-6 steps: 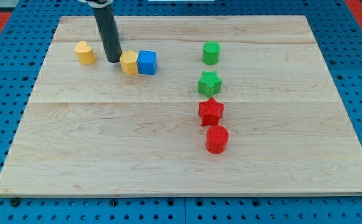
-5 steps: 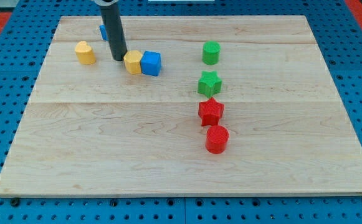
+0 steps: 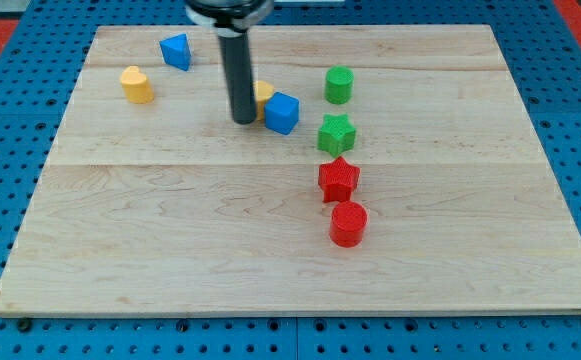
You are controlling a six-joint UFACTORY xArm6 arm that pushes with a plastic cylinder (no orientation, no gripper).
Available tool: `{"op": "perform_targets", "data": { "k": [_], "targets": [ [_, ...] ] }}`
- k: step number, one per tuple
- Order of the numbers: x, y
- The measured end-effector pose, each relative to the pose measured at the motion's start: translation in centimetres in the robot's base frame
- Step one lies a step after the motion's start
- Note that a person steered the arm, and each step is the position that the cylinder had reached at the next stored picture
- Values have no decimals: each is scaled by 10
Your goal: Slide blue cube above green star
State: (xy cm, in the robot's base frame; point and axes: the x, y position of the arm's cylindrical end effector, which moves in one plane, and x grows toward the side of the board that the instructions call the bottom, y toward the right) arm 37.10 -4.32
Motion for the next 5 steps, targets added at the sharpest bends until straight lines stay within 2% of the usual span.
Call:
{"op": "perform_targets", "data": {
  "k": [1,5],
  "targets": [
    [0,26],
    [0,43]
  ]
}}
